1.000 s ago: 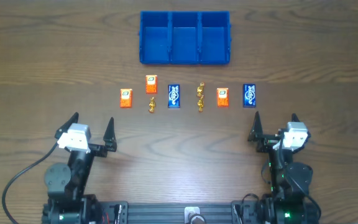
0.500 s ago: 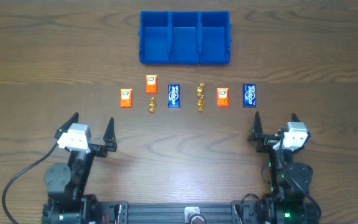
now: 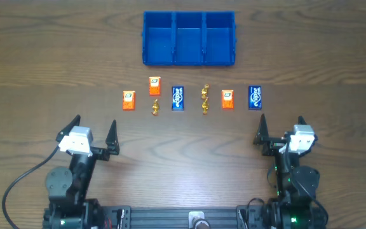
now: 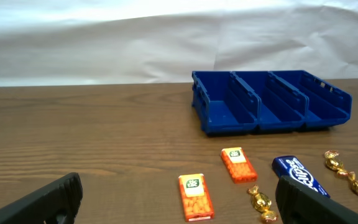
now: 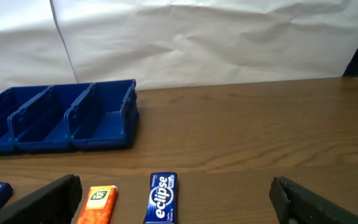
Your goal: Sort Candies Into Trays
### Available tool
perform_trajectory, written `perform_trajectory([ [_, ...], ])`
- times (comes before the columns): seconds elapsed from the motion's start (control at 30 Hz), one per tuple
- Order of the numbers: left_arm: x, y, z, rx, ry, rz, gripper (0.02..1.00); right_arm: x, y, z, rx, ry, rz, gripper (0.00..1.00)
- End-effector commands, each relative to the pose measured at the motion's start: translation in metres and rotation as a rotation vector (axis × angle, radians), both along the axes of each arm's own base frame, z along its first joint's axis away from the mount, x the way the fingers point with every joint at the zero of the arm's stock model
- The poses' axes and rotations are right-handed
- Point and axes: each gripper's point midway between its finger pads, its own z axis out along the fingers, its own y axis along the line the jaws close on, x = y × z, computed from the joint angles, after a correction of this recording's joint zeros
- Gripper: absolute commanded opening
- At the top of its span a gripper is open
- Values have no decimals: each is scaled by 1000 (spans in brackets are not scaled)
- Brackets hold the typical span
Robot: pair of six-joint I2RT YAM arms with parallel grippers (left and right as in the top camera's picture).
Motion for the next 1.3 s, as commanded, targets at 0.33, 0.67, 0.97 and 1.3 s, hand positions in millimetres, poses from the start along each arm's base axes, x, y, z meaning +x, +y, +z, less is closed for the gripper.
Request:
perform_trajectory([
  [0.33, -1, -3, -16, 15, 41, -21, 996, 0, 2, 0, -8, 2, 12, 1000],
  [0.67, 9, -23, 56, -40, 104, -97, 998, 0, 2, 0, -8, 2, 12, 1000],
  [0.97, 78, -37, 70, -35, 546, -90, 1000, 0, 2, 0, -8, 2, 12, 1000],
  [1.3, 132, -55, -42, 50, 1045, -59, 980, 0, 2, 0, -8, 2, 12, 1000],
])
